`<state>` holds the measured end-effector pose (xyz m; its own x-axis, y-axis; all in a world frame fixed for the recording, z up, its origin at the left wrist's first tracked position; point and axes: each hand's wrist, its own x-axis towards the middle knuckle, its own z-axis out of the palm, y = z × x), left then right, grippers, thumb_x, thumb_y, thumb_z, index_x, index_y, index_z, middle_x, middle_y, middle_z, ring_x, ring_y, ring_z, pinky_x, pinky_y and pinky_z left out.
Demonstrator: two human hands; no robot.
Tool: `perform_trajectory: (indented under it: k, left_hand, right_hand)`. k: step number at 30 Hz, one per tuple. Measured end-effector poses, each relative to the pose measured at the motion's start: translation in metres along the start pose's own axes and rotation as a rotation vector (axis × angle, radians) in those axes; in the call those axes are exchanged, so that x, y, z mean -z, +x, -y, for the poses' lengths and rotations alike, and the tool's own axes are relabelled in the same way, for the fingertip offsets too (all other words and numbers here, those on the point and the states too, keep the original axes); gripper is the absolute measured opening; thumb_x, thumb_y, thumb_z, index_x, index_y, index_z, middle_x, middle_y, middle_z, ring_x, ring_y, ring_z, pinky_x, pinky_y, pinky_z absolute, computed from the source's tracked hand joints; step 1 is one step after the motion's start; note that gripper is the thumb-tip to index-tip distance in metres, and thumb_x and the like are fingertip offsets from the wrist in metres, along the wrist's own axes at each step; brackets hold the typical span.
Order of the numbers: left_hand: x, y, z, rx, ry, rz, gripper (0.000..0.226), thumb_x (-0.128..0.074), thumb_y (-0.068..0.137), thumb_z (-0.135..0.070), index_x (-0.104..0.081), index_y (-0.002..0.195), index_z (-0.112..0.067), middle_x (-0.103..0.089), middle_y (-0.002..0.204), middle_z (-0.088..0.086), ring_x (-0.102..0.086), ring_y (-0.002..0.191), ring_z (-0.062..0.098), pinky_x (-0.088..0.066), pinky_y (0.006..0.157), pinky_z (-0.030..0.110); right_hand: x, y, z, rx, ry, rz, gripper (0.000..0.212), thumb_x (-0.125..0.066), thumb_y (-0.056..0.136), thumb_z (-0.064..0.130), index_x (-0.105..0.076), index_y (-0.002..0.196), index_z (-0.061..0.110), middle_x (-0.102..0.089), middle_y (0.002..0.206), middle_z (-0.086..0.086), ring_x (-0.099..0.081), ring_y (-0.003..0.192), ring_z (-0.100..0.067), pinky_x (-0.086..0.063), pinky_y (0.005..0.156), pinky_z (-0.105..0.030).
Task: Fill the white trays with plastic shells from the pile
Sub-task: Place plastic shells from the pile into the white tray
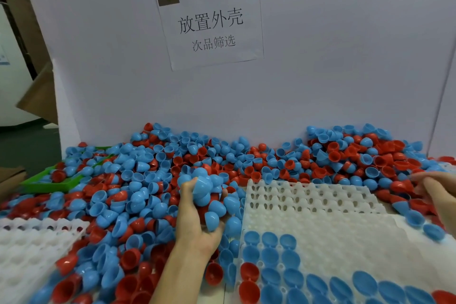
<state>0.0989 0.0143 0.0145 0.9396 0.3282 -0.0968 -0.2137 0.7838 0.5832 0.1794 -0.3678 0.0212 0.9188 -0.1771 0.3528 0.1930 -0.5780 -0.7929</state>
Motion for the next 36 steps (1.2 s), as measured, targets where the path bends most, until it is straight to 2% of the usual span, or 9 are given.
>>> perform_trajectory:
  k: [3,6,8,12,16,21,26,32,36]
  left_hand:
    - [0.0,0.002,0.004,0.0,0.006,-0.005,0.034,-0.076,0.055,-0.038,-0.076,0.079,-0.013,-0.071,0.086,0.009,-0.068,0.078,0.023,-0.057,0.079,0.043]
    - [-0.002,0.0,0.005,0.005,0.025,0.006,0.041,-0.076,0.054,-0.037,-0.074,0.086,-0.012,-0.069,0.091,0.011,-0.067,0.086,0.025,-0.055,0.088,0.046]
    - [-0.002,-0.001,0.004,-0.001,0.004,0.009,0.038,-0.077,0.052,-0.037,-0.078,0.08,-0.013,-0.071,0.088,0.01,-0.069,0.079,0.023,-0.059,0.079,0.042]
    - [-0.003,-0.002,0.003,-0.006,-0.026,0.069,0.026,-0.075,0.057,-0.037,-0.079,0.068,-0.014,-0.072,0.08,0.008,-0.071,0.07,0.021,-0.061,0.063,0.033]
    - [-0.005,-0.003,0.004,-0.035,-0.028,0.11,0.025,-0.07,0.063,-0.036,-0.08,0.069,-0.014,-0.074,0.082,0.009,-0.072,0.071,0.022,-0.062,0.063,0.034]
    - [-0.01,-0.008,0.007,-0.041,-0.035,0.172,0.028,-0.064,0.074,-0.036,-0.08,0.075,-0.013,-0.073,0.088,0.01,-0.071,0.078,0.024,-0.06,0.07,0.035]
    - [-0.012,-0.012,0.011,-0.04,0.015,0.263,0.03,-0.059,0.082,-0.035,-0.079,0.08,-0.013,-0.072,0.092,0.01,-0.071,0.084,0.024,-0.061,0.072,0.036]
    - [-0.012,-0.016,0.008,-0.032,0.044,0.354,0.04,-0.072,0.06,-0.045,-0.08,0.083,-0.013,-0.073,0.091,0.011,-0.072,0.082,0.024,-0.06,0.068,0.039]
    - [-0.012,-0.015,0.011,-0.005,0.045,0.394,0.056,-0.088,0.045,-0.046,-0.078,0.087,-0.011,-0.072,0.096,0.014,-0.071,0.086,0.027,-0.059,0.076,0.044]
  right_hand:
    - [-0.003,-0.006,0.087,0.199,-0.051,0.035,0.02,-0.055,0.099,0.024,-0.072,0.092,0.033,-0.072,0.073,0.011,-0.07,0.067,-0.018,-0.06,0.052,-0.035]
    - [-0.037,-0.018,0.147,0.18,0.097,0.301,0.019,-0.056,0.098,0.018,-0.074,0.093,0.024,-0.074,0.07,0.009,-0.066,0.056,-0.007,-0.053,0.047,-0.016]
    - [-0.07,-0.035,0.169,0.138,0.131,0.495,0.022,-0.054,0.098,0.014,-0.072,0.09,0.024,-0.074,0.068,0.005,-0.056,0.045,0.0,-0.042,0.042,-0.009]
    - [-0.133,-0.066,0.179,0.055,0.084,0.696,0.026,-0.048,0.099,0.012,-0.072,0.089,0.015,-0.074,0.068,0.005,-0.055,0.044,0.003,-0.04,0.041,-0.012]
    - [-0.149,-0.078,0.166,-0.02,0.048,0.6,0.035,-0.044,0.096,0.016,-0.068,0.098,-0.01,-0.074,0.07,-0.008,-0.057,0.041,0.0,-0.043,0.043,-0.02]
    - [-0.139,-0.088,0.16,-0.153,0.128,0.686,0.046,-0.045,0.103,0.032,-0.073,0.078,0.005,-0.073,0.063,0.0,-0.045,0.036,-0.004,-0.037,0.04,-0.015]
    - [-0.127,-0.084,0.159,-0.344,0.348,0.854,0.045,-0.054,0.099,0.039,-0.071,0.086,0.0,-0.059,0.058,-0.001,-0.028,0.041,-0.009,-0.023,0.038,-0.02]
    - [-0.119,-0.081,0.162,-0.48,0.532,1.073,0.029,-0.067,0.09,0.037,-0.065,0.072,0.014,-0.051,0.063,0.002,-0.024,0.042,-0.005,-0.017,0.034,-0.014]
    - [-0.122,-0.081,0.16,-0.545,0.612,1.109,0.032,-0.064,0.094,0.033,-0.057,0.067,0.017,-0.046,0.059,0.006,-0.025,0.037,-0.004,-0.018,0.032,-0.011]
